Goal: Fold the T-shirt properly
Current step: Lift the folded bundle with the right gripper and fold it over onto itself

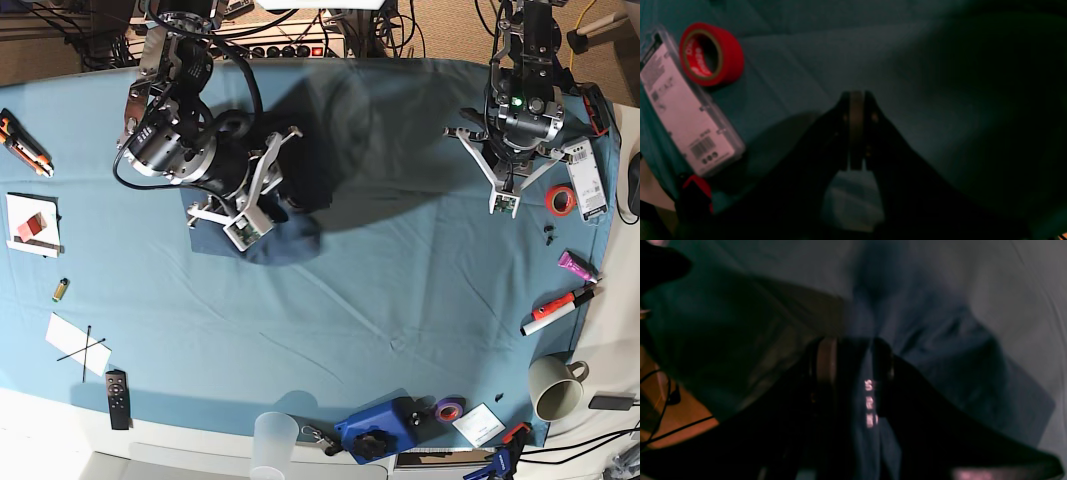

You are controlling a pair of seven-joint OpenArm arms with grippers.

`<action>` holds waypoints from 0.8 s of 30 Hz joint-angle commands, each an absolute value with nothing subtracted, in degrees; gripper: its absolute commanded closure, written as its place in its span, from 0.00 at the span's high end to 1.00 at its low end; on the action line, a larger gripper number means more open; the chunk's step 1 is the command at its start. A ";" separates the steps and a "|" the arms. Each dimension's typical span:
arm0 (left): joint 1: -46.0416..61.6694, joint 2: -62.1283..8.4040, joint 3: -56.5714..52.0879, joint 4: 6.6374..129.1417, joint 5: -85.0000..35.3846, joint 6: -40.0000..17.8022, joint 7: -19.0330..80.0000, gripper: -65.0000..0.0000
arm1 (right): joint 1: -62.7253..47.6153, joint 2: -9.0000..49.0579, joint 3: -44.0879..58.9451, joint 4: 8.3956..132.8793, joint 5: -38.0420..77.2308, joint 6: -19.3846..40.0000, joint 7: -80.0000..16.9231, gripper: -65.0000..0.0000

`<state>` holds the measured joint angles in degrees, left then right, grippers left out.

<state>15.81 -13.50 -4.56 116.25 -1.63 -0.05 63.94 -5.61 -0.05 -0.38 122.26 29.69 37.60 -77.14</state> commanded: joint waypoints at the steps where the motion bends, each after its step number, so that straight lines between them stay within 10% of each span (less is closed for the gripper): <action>1: 15.70 -13.80 -4.73 117.12 -1.37 -0.01 62.94 0.00 | -5.34 -0.21 -0.27 123.31 29.89 37.82 -76.16 0.27; 15: 16.49 -13.80 -4.73 117.10 -1.37 -0.01 62.52 0.00 | -6.35 -0.16 2.44 123.26 25.47 37.30 -72.84 0.26; 24: 16.49 -13.80 -4.73 117.10 -1.37 -0.03 62.52 0.00 | -6.33 3.31 18.65 114.41 28.12 34.59 -71.35 0.01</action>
<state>16.78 -13.54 -4.58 116.25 -1.58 -0.05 63.33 -6.83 2.96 18.41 113.62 27.86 34.50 -72.05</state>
